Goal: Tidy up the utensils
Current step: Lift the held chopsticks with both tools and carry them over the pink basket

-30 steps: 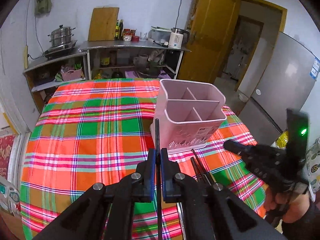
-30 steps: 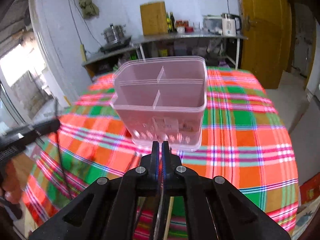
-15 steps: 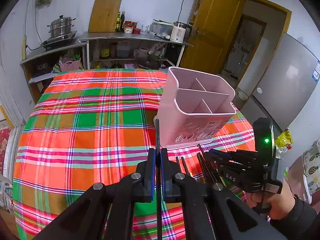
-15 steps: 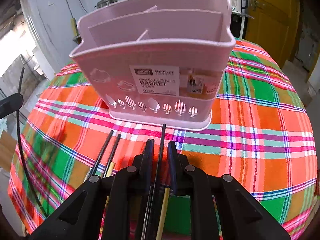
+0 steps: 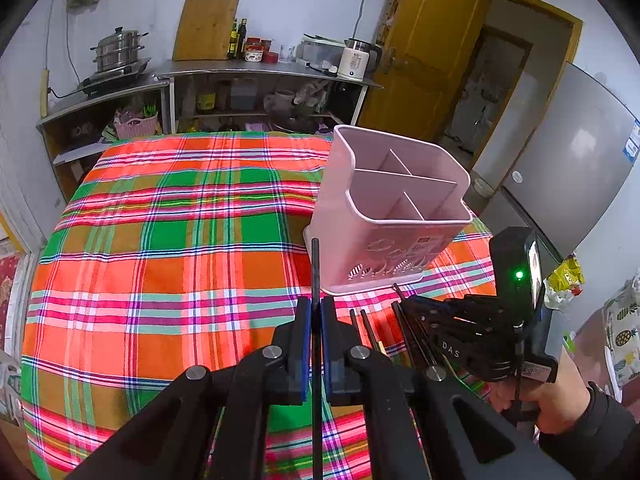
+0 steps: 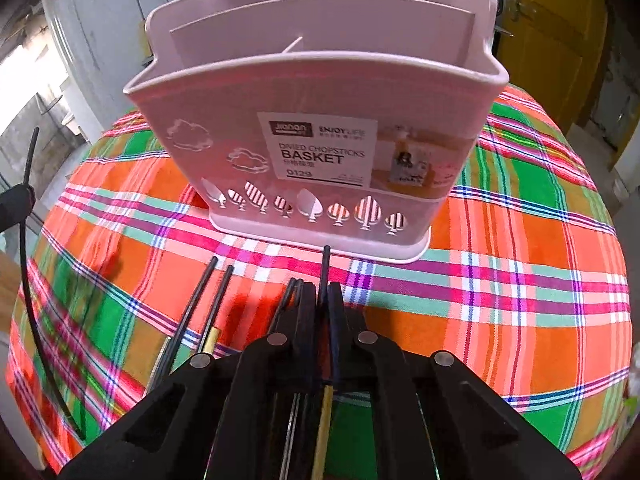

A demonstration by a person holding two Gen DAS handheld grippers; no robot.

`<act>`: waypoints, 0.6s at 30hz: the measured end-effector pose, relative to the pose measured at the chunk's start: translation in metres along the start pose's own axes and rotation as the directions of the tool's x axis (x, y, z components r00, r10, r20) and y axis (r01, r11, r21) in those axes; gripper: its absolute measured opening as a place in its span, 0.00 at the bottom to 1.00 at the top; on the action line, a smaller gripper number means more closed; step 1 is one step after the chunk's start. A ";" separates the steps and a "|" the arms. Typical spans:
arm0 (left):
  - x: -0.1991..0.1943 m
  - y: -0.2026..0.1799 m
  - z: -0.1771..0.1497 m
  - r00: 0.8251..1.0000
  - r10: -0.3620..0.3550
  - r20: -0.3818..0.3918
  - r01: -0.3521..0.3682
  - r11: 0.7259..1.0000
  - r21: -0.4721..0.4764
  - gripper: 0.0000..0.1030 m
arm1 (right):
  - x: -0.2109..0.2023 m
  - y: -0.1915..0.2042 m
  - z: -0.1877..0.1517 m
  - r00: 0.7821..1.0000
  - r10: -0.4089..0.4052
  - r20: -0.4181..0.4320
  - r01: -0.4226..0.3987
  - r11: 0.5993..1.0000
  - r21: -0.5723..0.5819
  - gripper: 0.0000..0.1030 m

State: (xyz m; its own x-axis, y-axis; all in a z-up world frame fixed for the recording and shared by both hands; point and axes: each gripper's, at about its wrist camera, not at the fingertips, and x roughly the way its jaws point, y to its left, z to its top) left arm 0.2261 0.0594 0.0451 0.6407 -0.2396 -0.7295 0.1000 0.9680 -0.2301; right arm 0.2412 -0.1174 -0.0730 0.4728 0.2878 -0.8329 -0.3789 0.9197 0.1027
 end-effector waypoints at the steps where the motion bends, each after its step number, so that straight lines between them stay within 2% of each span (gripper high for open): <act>1: -0.001 0.000 0.000 1.000 0.000 0.002 0.000 1.000 0.003 0.04 | -0.002 0.000 0.000 1.000 0.000 0.005 0.000 1.000 -0.002 0.05; 10: -0.024 -0.006 0.006 0.999 -0.004 0.036 0.003 1.000 0.018 0.04 | -0.065 0.008 0.007 0.992 0.027 0.123 -0.026 1.000 -0.011 0.04; 18: -0.057 -0.019 0.014 0.996 -0.008 0.091 0.005 0.999 0.040 0.04 | -0.134 0.015 0.016 0.965 0.028 0.259 -0.020 0.999 -0.034 0.04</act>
State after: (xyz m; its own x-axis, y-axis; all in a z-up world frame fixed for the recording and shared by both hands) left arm 0.1984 0.0558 0.1002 0.7062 -0.2398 -0.6662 0.1332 0.9691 -0.2077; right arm 0.1848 -0.1377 0.0493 0.6521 0.3727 -0.6602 -0.4152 0.9042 0.1004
